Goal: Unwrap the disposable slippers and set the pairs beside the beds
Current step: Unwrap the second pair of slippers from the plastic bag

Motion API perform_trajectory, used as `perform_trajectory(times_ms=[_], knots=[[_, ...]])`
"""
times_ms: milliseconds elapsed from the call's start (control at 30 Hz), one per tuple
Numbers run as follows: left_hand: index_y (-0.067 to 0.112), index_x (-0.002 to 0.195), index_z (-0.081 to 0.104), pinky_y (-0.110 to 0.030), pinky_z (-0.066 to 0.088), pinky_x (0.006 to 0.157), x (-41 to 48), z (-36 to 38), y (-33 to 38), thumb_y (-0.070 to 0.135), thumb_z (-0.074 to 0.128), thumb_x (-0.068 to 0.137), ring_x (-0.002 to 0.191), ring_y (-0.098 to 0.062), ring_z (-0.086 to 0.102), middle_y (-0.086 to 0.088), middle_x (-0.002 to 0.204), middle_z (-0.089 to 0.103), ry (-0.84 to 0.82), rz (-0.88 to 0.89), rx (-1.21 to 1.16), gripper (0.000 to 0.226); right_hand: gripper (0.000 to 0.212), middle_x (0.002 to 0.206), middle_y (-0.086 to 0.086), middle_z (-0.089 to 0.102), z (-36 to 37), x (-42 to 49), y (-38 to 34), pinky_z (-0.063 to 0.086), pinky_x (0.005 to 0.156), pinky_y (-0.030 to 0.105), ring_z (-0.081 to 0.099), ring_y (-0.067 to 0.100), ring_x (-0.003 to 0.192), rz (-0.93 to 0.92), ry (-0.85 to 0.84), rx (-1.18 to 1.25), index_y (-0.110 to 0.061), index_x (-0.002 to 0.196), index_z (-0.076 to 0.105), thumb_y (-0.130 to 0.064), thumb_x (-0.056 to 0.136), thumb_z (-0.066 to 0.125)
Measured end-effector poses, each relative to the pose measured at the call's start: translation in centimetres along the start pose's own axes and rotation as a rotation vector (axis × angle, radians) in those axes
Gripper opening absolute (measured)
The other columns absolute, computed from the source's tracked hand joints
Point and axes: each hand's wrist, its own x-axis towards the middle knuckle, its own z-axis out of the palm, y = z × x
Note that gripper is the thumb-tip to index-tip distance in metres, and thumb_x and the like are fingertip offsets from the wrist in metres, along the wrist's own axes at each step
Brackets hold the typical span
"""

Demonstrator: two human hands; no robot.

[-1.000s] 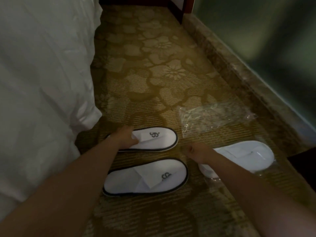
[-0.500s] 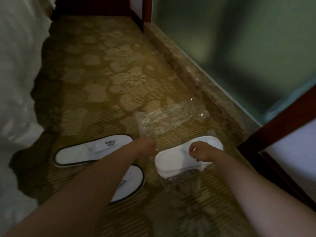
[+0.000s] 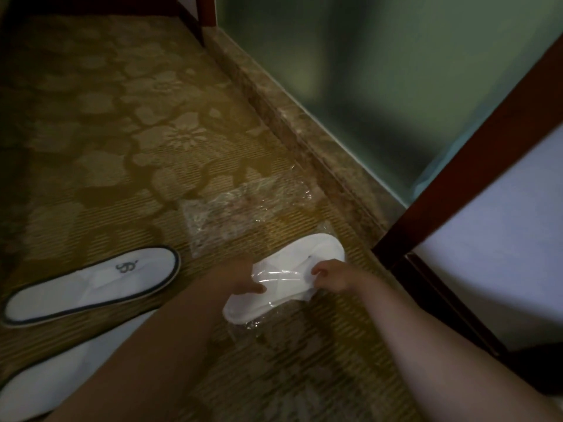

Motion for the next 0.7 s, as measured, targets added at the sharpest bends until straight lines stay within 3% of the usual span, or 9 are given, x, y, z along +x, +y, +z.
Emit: perform_trajectory(times_ms=[133, 333, 433, 500, 600, 700], knots=[[0.011, 0.142, 0.037, -0.030, 0.038, 0.100, 0.5, 0.8, 0.3, 0.053, 0.068, 0.074, 0.128, -0.025, 0.047, -0.009, 0.145, 0.046, -0.062, -0.055, -0.082, 0.085, 0.042, 0.145, 0.009, 0.044, -0.2, 0.2, 0.6, 0.032, 0.108, 0.032, 0.042, 0.026, 0.130, 0.007, -0.005, 0.002, -0.016, 0.134, 0.050, -0.022, 0.092, 0.049], [0.012, 0.137, 0.048, -0.030, 0.041, 0.100, 0.4, -0.9, 1.8, 0.048, 0.066, 0.079, 0.124, -0.025, 0.052, -0.008, 0.140, 0.052, -0.134, -0.035, -0.104, 0.070, 0.033, 0.131, 0.012, 0.055, -0.9, 0.2, 0.8, 0.039, 0.095, 0.028, 0.052, 0.026, 0.119, 0.025, 0.015, 0.024, -0.008, 0.122, 0.058, -0.019, 0.091, 0.052], [0.014, 0.140, 0.043, -0.031, 0.039, 0.102, -0.2, -2.0, 2.3, 0.048, 0.060, 0.084, 0.127, -0.026, 0.050, -0.008, 0.143, 0.049, -0.120, 0.002, -0.119, 0.068, 0.032, 0.127, 0.013, 0.057, -1.4, -0.1, 0.6, 0.040, 0.092, 0.029, 0.053, 0.027, 0.116, 0.011, 0.023, 0.043, -0.005, 0.119, 0.060, -0.020, 0.092, 0.049], [0.015, 0.142, 0.039, -0.031, 0.036, 0.104, -0.9, -2.9, 2.3, 0.046, 0.059, 0.086, 0.131, -0.026, 0.045, -0.008, 0.145, 0.045, -0.079, 0.023, -0.158, 0.067, 0.027, 0.117, 0.013, 0.061, -1.7, -0.3, 0.4, 0.040, 0.087, 0.029, 0.056, 0.026, 0.109, -0.005, 0.073, 0.075, -0.004, 0.107, 0.064, -0.021, 0.092, 0.048], [0.020, 0.140, 0.043, -0.028, 0.039, 0.095, -1.9, -4.4, 1.7, 0.047, 0.056, 0.087, 0.127, -0.025, 0.048, -0.007, 0.143, 0.048, -0.092, 0.056, -0.256, 0.061, 0.022, 0.104, 0.010, 0.060, -2.1, -0.5, 0.1, 0.039, 0.082, 0.026, 0.056, 0.023, 0.098, -0.002, 0.169, 0.121, -0.009, 0.093, 0.066, -0.024, 0.092, 0.050], [0.022, 0.139, 0.044, -0.029, 0.042, 0.094, -3.4, -6.2, 0.5, 0.049, 0.056, 0.086, 0.119, -0.025, 0.052, -0.006, 0.139, 0.051, -0.016, 0.038, -0.412, 0.061, 0.030, 0.098, 0.014, 0.063, -2.7, -0.9, -0.7, 0.044, 0.082, 0.030, 0.059, 0.025, 0.094, -0.007, 0.240, 0.202, -0.019, 0.063, 0.052, -0.028, 0.092, 0.050]])
